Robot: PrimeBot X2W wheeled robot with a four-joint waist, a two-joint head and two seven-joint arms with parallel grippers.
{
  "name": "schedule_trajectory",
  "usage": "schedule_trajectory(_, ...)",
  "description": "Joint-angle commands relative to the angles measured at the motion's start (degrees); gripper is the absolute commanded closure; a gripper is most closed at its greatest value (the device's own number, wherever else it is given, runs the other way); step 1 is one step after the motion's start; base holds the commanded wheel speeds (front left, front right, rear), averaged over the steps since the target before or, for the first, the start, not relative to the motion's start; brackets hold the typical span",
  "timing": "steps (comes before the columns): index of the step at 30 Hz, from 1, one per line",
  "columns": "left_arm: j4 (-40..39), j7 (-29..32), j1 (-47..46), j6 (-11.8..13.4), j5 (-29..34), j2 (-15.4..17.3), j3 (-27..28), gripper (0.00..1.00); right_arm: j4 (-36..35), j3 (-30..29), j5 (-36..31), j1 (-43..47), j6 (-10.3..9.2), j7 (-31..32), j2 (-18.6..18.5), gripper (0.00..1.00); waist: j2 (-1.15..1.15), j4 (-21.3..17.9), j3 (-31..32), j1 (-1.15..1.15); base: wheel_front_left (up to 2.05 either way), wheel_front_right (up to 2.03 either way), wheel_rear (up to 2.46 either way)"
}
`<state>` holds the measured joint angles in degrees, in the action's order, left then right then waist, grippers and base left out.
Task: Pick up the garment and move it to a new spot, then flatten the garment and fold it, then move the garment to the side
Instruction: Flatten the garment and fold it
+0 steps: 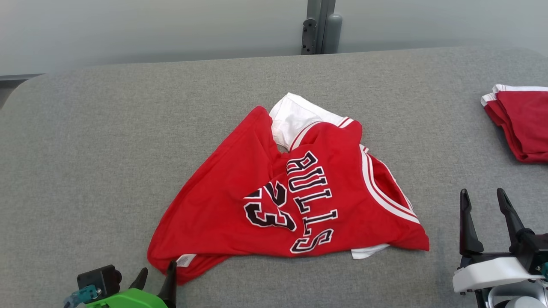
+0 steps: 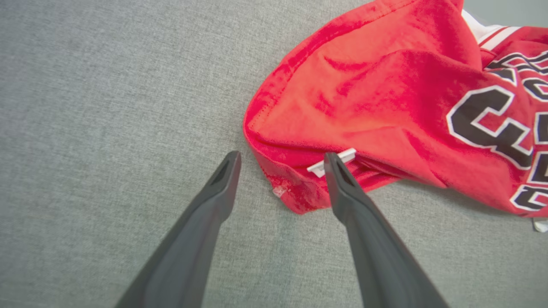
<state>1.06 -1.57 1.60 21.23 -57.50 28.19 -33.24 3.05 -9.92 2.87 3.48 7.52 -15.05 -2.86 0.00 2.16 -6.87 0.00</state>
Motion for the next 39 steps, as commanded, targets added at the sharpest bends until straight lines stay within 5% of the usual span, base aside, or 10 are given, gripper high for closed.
schedule_trajectory(1,0.66,0.42,-1.43,-0.45,-0.90,-0.48,0.23,0.00,-0.37,0.05,-0.35,-0.06,-0.06,-0.18,-0.13,0.00,0.00,-0.28,-0.29,0.00,0.00,0.00,0.00)
schedule_trajectory(9,6.79,1.18,-4.48,-0.82,-1.18,-0.23,1.20,0.00,-0.15,-0.01,0.28,-0.51,-0.06,-0.18,-0.11,0.00,0.00,-2.14,-2.19,0.00,0.00,0.00,0.00)
schedule_trajectory(11,7.73,0.77,-4.90,-1.72,-1.63,-0.46,1.40,0.55,-0.19,-0.26,0.46,-0.65,-0.06,-0.18,-0.11,0.00,0.00,-2.46,-2.46,0.00,0.00,0.00,0.00)
schedule_trajectory(13,8.56,0.42,-5.04,-2.65,-1.90,-0.63,1.73,1.00,-0.19,-0.41,0.51,-0.64,-0.06,-0.18,-0.12,0.00,0.00,-2.65,-2.62,0.00,0.00,0.00,0.00)
schedule_trajectory(18,8.35,-2.06,-3.71,-4.56,-4.01,-0.14,4.49,1.00,-0.01,-1.13,0.60,-0.28,-0.06,-0.18,-0.12,0.00,0.00,-2.34,-2.42,0.00,0.00,0.00,0.00)
schedule_trajectory(24,8.29,-5.06,-1.28,-3.39,-6.11,-0.51,8.12,1.00,0.26,-1.02,0.33,-0.18,-0.06,-0.18,-0.11,0.00,0.00,-1.11,-1.87,0.00,0.00,0.00,0.00)
schedule_trajectory(25,8.60,-5.34,-0.95,-3.38,-6.62,-1.14,8.36,0.64,0.29,-0.90,0.27,-0.30,-0.06,-0.18,-0.12,0.00,0.00,-0.96,-1.81,0.00,0.00,0.00,0.00)
schedule_trajectory(26,8.81,-5.58,-0.68,-3.71,-6.81,-1.56,8.33,0.00,0.33,-0.82,0.20,-0.35,-0.06,-0.18,-0.12,0.00,0.00,-0.85,-1.73,0.00,0.00,0.00,0.00)
schedule_trajectory(31,9.04,-7.19,1.61,-3.11,-8.41,-1.71,10.17,0.00,0.20,-0.37,-0.08,-0.54,-0.06,-0.18,-0.12,0.00,0.00,-1.27,-1.18,0.00,0.00,0.00,0.00)
schedule_trajectory(39,-3.85,-7.86,0.47,4.20,1.18,5.22,8.06,0.00,-0.55,-0.18,-0.11,-1.20,-0.06,-0.18,-0.09,0.00,0.00,-5.34,-1.63,0.00,0.00,0.00,0.00)
